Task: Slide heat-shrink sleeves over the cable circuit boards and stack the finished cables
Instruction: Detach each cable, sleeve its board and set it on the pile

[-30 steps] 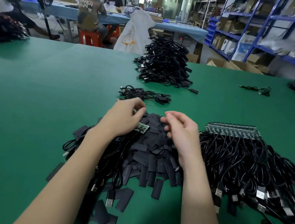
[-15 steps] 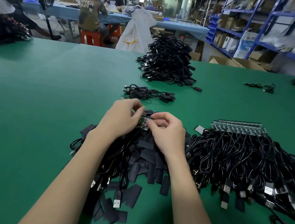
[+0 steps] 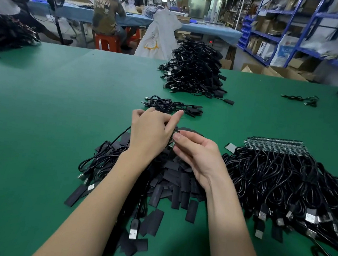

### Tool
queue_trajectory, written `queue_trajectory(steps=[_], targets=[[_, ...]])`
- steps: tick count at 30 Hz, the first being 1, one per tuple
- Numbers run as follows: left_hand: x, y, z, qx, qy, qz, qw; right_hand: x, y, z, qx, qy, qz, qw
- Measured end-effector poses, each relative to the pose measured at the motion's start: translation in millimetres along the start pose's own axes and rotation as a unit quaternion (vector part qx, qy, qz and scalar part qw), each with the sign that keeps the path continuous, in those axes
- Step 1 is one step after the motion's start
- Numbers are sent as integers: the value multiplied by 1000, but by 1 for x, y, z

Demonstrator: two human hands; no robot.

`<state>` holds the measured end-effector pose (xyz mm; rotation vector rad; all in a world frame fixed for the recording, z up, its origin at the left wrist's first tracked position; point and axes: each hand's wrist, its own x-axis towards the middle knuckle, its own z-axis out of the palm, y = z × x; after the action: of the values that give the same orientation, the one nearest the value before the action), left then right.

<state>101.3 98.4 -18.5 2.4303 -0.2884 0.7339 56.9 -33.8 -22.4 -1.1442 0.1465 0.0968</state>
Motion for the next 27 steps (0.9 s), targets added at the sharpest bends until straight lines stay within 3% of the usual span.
queue_trajectory(steps=[11,21,24,27], targets=[[0,2,3,-17,-4,11,1000,-1,-2,-2,24,-26,21,999],[2,0,2,-148,-37,-48,987,-3,-3,4,68,-46,30,996],[6,-9,-4,-181,-53,-85,978,-5,-6,1,33,-56,22,998],[5,-17,-12,-116,-35,-79,990,-6,-11,-9,-36,-24,26,999]])
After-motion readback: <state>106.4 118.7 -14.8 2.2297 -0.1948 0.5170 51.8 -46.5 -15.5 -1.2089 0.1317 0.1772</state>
